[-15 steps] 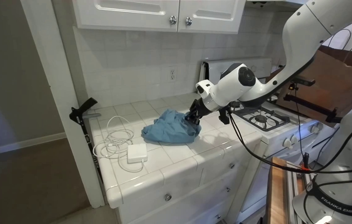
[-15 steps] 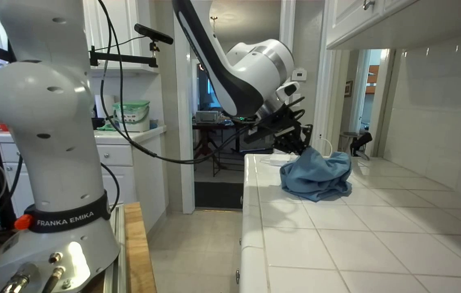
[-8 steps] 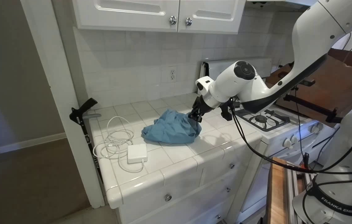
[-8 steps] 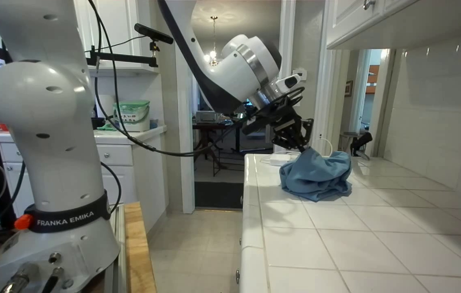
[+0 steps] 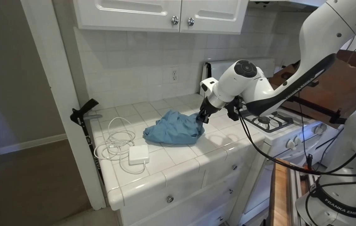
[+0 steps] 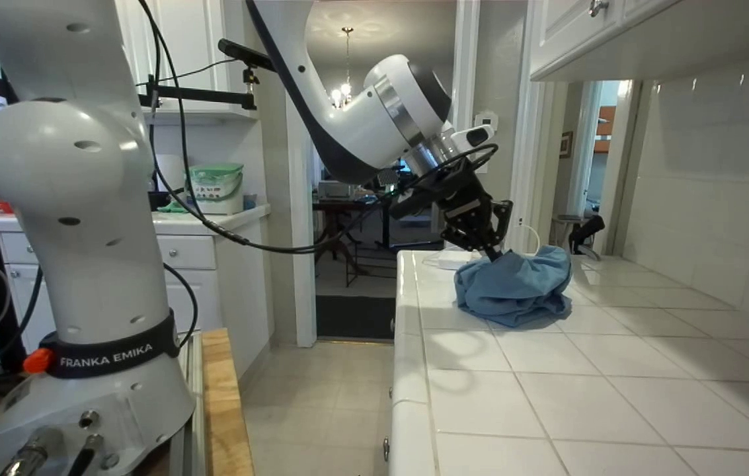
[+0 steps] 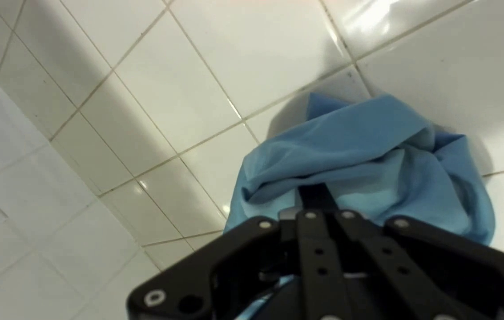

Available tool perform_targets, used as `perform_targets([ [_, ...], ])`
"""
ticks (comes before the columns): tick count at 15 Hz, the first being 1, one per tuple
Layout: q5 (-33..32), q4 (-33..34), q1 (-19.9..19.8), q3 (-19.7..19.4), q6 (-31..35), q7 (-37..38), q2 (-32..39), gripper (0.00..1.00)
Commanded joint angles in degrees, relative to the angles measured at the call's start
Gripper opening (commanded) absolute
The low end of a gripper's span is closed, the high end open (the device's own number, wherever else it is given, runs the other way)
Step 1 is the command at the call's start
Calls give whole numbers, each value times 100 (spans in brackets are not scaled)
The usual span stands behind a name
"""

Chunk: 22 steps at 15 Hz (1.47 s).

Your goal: Fold the blue pillow case from bottom to top.

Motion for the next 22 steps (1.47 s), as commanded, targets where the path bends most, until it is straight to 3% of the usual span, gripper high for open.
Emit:
perform_targets([
  [1, -359, 58, -115, -88, 175, 201, 91, 0],
  [5, -875, 156, -230, -210, 590, 670, 349, 0],
  [11, -2160, 728, -334, -377, 1481, 2036, 958, 0],
  [22, -2132, 1087, -405, -436, 1846, 2355, 2023, 0],
])
